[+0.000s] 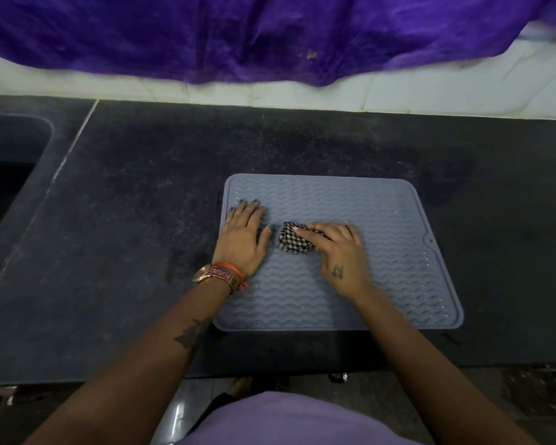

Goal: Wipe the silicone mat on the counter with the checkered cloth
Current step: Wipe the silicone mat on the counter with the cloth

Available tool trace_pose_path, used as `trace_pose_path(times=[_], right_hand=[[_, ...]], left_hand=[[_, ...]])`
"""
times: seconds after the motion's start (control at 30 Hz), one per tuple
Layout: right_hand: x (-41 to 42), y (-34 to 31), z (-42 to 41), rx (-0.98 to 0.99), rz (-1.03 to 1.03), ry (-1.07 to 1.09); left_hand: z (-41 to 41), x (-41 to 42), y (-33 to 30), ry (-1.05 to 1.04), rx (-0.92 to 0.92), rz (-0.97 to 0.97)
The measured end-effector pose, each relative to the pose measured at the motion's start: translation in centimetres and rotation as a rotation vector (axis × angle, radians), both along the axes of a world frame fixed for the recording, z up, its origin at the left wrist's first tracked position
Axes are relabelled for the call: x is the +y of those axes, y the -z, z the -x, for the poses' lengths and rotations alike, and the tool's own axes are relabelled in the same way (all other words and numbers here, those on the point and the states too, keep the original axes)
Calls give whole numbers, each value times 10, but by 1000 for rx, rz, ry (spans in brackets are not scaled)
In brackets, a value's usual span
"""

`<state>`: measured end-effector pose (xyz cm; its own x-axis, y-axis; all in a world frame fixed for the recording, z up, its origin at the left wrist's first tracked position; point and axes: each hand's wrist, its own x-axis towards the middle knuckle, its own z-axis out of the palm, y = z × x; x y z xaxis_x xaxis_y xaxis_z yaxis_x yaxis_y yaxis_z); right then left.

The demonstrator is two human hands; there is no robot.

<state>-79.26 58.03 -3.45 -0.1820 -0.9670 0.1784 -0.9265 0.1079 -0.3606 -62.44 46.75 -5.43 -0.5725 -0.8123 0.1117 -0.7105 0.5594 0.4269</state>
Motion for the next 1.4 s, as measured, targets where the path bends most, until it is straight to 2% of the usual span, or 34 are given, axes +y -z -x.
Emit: trace_pose_path(times=[0.13, 0.27, 0.4, 0.57, 0.7, 0.8, 0.93, 1.1, 1.23, 1.33, 1.4], right_hand=[[-17, -4, 4, -10, 66, 19], [-35, -1, -9, 55, -10, 17], [-53, -9, 5, 6, -13, 8], [-62, -2, 10, 106, -35, -16], [-78, -5, 23, 59, -26, -21], [-83, -3, 23, 98, -30, 12], [-99, -14, 39, 31, -37, -53], [-107, -8, 52, 90, -80, 15], [-118, -17, 67, -2, -77, -24], [-113, -10, 72, 65, -66, 82], [-110, -7, 75, 68, -79, 50]], left_hand=[[0, 1, -1, -1, 19, -8], [0, 1, -2, -13, 47, -15], [0, 2, -2, -28, 67, -23], [0, 3, -4, -49, 77, -31], [0, 3, -3, -61, 81, -31], [0, 3, -4, -64, 86, -31], [0, 3, -4, -66, 85, -26], [-1, 2, -2, -70, 84, -26], [0, 2, -3, -70, 89, -25], [0, 2, -3, -72, 90, -22], [0, 2, -3, -72, 92, -24]])
